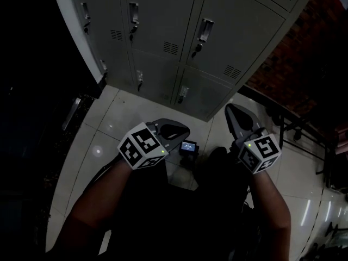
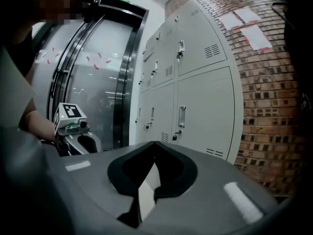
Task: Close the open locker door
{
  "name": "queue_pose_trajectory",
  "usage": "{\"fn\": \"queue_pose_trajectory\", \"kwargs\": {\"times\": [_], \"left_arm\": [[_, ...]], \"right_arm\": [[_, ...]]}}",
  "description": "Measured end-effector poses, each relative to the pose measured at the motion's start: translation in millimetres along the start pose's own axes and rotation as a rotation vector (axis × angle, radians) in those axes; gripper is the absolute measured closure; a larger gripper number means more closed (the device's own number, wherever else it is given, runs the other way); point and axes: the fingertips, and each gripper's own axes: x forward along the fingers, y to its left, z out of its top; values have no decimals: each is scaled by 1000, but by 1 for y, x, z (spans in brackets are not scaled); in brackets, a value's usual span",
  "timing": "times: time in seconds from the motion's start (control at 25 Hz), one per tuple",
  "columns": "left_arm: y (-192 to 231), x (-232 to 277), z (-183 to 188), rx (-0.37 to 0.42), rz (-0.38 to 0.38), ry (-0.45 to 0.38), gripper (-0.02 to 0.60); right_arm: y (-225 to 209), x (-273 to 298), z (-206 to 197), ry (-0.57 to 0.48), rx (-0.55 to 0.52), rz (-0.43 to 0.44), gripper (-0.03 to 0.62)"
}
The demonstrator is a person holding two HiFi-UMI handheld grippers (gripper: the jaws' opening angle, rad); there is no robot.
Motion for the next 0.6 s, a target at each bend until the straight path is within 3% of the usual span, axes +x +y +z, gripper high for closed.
{"fn": "queue_pose_trajectory", "kwargs": {"times": [0.2, 0.6], "left_arm": [[0, 0, 0, 3, 2, 3, 569], [0, 1, 0, 5, 3, 7, 569]], "right_arm": [[7, -23, -22, 12, 111, 13, 591], [13, -49, -60, 49, 148, 31, 591]]}}
